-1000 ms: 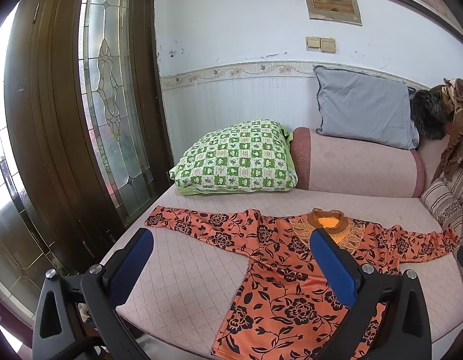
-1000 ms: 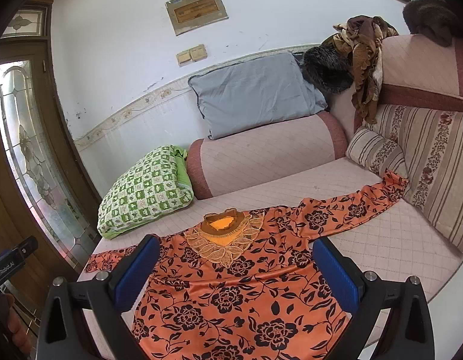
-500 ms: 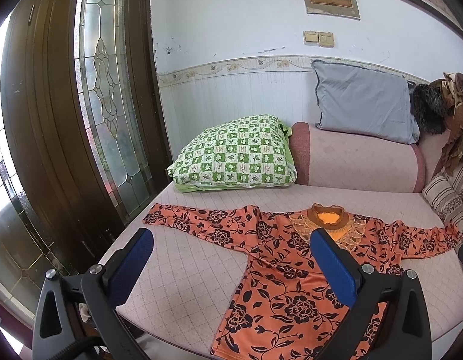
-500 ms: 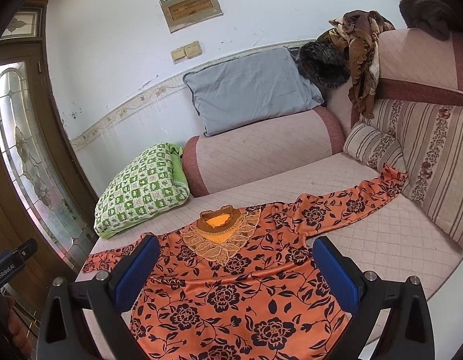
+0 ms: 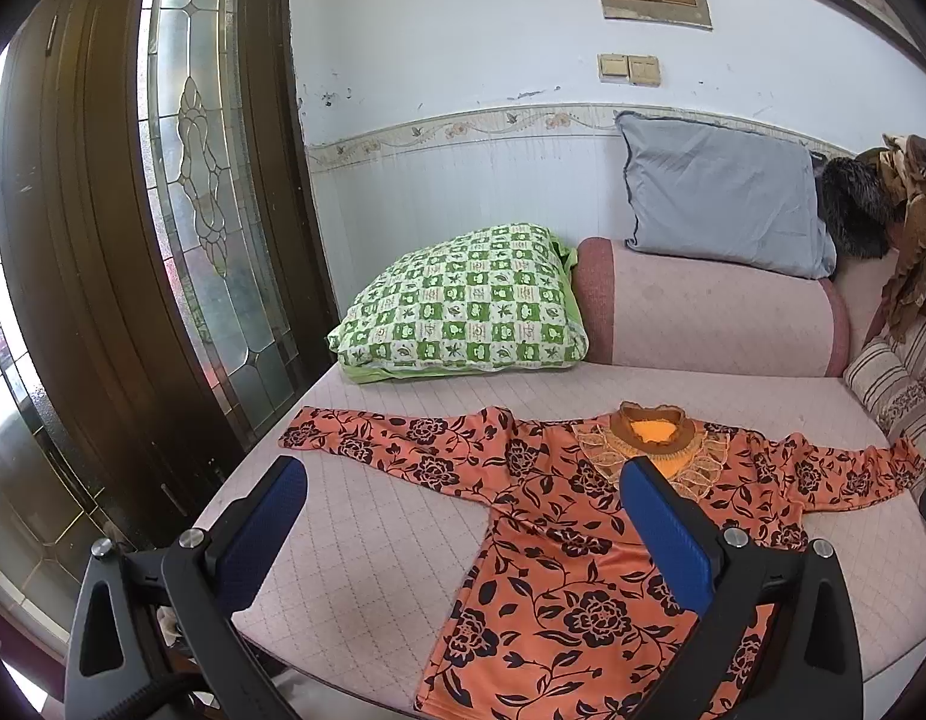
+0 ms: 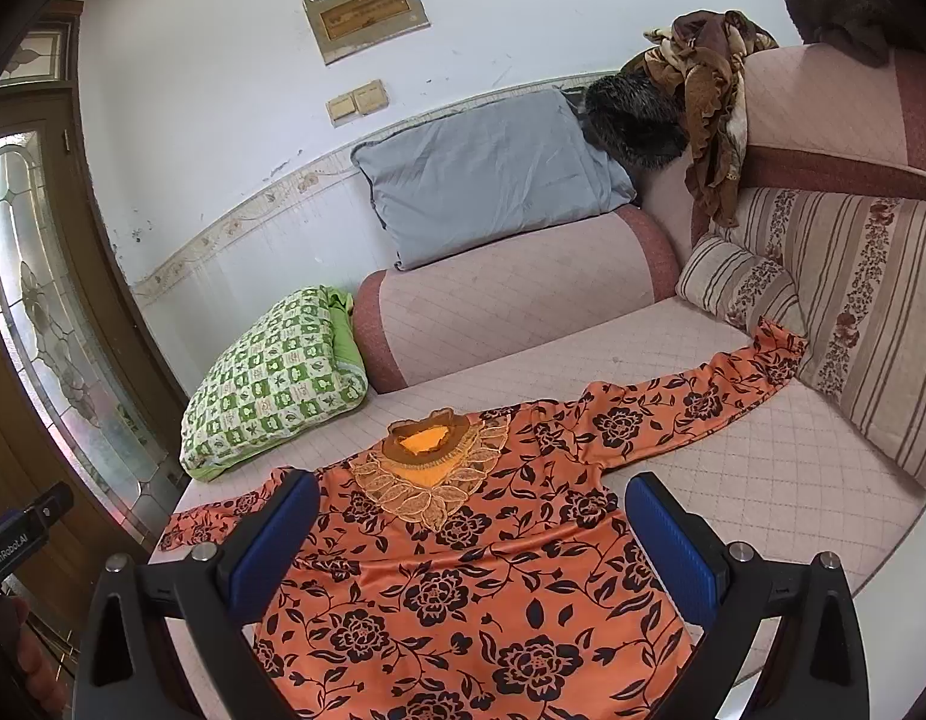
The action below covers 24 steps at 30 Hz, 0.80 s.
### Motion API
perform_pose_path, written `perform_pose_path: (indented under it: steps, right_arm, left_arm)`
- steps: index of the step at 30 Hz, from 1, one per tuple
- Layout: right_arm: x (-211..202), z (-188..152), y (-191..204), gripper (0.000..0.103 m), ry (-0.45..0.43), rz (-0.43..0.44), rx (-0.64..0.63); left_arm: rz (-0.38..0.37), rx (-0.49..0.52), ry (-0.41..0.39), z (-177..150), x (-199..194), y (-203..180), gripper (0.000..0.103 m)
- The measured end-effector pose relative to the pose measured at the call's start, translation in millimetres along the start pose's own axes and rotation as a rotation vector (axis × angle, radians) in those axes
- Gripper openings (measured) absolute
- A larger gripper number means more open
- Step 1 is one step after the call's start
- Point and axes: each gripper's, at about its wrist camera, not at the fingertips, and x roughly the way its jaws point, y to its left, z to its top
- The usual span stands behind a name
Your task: Fold small clothes
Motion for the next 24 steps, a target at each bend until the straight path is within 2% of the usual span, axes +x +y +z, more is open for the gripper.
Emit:
perform_pose_path:
  steps: [9,16,22,24]
  right_arm:
    - [18.3,0.2,-6.2,0.103,-0.023,-0.008,-0.02]
    - [41.1,1.3,-17.1,0.103,-0.005,-0.029,-0.005]
    - [69.6,4.8,-46.3,0.103,0.036,-0.046,0.053]
    - [81.1,7.4,-67.0,0.103,0.048,-0.048,0.091]
  left_arm:
    - [0.006,0.012,0.024,0.4,20.6,-6.8,0.103]
    - [0.004,0.023,0.052,-0.1,46.1,-17.9,0.103]
    - [-0.007,0.053,0.082,-2.2,80.7,-40.2,0.103]
    - [-0.035,0.072,0.12,-6.6,106.3,-57.1,0.103]
